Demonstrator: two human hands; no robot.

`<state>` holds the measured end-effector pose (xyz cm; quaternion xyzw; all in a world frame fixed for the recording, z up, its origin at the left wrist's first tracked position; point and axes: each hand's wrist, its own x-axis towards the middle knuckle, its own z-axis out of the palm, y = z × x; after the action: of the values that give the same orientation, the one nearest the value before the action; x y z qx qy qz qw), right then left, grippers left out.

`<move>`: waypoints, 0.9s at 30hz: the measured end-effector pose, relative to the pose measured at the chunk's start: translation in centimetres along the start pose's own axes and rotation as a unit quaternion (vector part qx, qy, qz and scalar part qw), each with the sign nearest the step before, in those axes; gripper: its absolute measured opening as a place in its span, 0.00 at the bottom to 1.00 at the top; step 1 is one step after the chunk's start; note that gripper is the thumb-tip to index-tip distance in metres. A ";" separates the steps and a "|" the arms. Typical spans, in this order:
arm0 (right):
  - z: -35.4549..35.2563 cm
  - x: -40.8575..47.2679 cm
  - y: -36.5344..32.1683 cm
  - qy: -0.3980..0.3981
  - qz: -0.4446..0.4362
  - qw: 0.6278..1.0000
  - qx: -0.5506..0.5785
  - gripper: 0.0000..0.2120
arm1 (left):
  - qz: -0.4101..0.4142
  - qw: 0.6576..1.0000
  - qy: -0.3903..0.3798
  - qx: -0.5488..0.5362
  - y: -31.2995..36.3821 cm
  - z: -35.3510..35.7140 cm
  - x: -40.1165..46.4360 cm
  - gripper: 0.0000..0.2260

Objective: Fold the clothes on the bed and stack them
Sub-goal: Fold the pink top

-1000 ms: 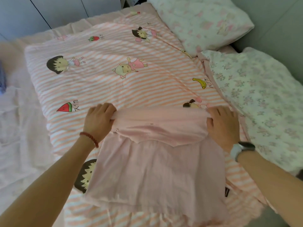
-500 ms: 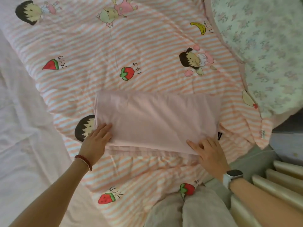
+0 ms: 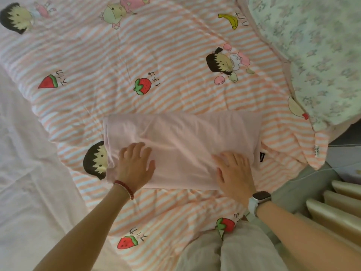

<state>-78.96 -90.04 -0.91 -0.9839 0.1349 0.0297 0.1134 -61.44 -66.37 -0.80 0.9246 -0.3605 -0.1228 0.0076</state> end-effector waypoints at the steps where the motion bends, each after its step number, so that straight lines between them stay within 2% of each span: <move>1: 0.3 1.3 -0.5 0.002 -0.009 1.000 -0.002 0.20 | 0.005 1.000 0.025 -0.007 1.3 0.4 1.0 0.19; 5: 2.1 6.8 -1.3 -0.066 -0.027 0.997 -0.032 0.26 | 0.018 0.999 0.027 -0.002 5.6 2.6 4.4 0.26; 8: 3.7 10.0 1.8 -0.110 -0.036 0.990 -0.075 0.26 | -0.034 0.999 0.010 -0.007 5.8 4.9 5.5 0.29; 11: 4.3 11.3 6.6 -0.101 -0.008 0.991 -0.092 0.27 | -0.088 0.996 0.005 -0.003 4.9 6.4 5.1 0.30; 13: 4.4 11.9 9.4 -0.097 0.027 0.989 -0.107 0.28 | -0.091 0.996 0.000 -0.008 5.0 6.4 5.2 0.30; 16: 4.0 12.2 11.1 -0.106 0.034 0.989 -0.102 0.29 | -0.100 0.994 0.016 -0.032 5.0 5.8 5.4 0.29; 18: 3.9 12.2 10.6 -0.094 0.044 0.989 -0.104 0.29 | -0.144 0.987 0.048 -0.061 3.9 4.7 6.2 0.27; 22: 3.3 12.1 6.2 -0.018 0.049 0.997 -0.058 0.27 | -0.251 0.961 0.092 -0.067 -0.5 1.8 9.9 0.20; 25: 3.2 12.4 2.0 -0.019 0.015 1.000 -0.012 0.27 | -0.312 0.946 0.031 -0.082 -4.4 0.4 11.8 0.16; 27: 3.9 12.4 0.6 -0.050 0.016 0.999 0.003 0.26 | -0.305 0.948 -0.003 -0.093 -6.4 0.0 12.0 0.15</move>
<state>-67.29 -92.97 -5.94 -0.9786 0.1448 0.0803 0.1223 -48.72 -69.66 -4.12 0.9853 -0.0479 -0.1548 0.0545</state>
